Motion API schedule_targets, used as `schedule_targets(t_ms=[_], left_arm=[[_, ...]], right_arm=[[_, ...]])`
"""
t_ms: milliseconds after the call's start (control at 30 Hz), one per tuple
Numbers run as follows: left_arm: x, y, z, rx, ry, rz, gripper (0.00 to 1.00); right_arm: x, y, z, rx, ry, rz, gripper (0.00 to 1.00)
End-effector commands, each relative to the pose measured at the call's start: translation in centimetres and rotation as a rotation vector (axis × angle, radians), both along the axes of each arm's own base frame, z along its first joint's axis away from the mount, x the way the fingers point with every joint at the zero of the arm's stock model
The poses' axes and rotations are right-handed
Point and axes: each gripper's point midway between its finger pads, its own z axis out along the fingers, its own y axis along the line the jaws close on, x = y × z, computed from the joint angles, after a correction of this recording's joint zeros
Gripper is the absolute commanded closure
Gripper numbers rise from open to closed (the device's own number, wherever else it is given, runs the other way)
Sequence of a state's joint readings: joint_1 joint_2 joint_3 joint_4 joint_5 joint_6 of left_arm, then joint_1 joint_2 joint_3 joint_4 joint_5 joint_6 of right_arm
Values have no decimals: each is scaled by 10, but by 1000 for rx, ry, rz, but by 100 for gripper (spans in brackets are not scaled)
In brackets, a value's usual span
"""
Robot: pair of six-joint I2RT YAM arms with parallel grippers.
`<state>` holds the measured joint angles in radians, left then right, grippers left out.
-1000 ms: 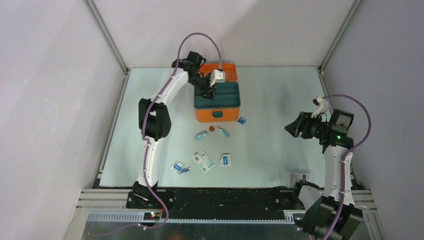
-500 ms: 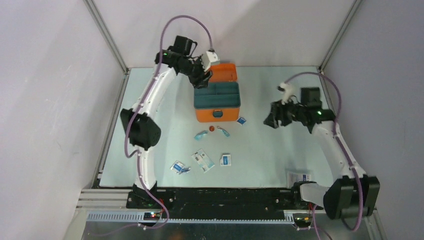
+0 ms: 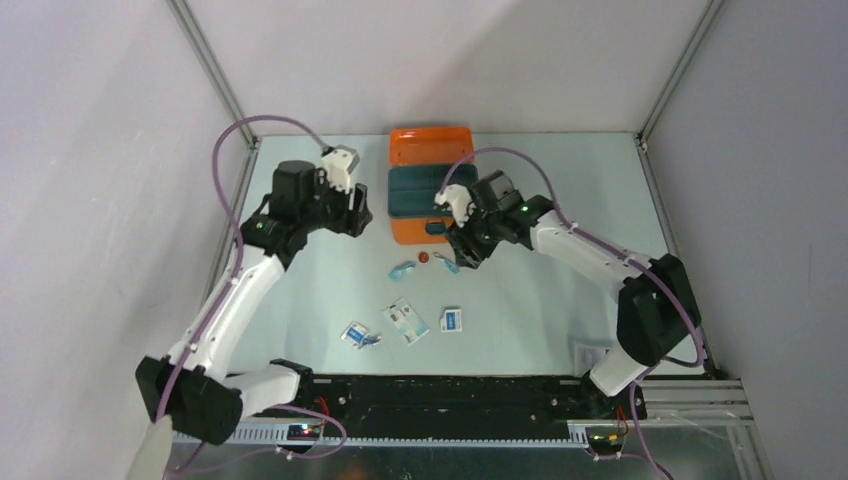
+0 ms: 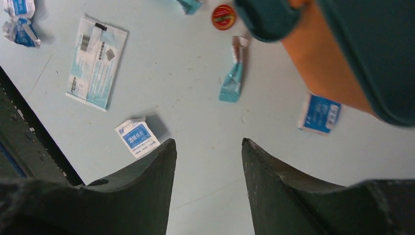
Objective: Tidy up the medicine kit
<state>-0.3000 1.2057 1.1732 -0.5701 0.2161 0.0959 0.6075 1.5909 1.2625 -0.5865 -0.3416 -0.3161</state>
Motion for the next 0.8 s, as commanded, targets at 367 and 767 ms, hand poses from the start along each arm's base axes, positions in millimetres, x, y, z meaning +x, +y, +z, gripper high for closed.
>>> schedule_targets(t_ms=[367, 767], left_arm=[[-17, -11, -63, -408, 93, 2, 7], [-6, 6, -124, -449, 234, 230, 10]], right_arm=[[-106, 46, -66, -219, 210, 502, 39], [-115, 39, -105, -341, 256, 539, 43]])
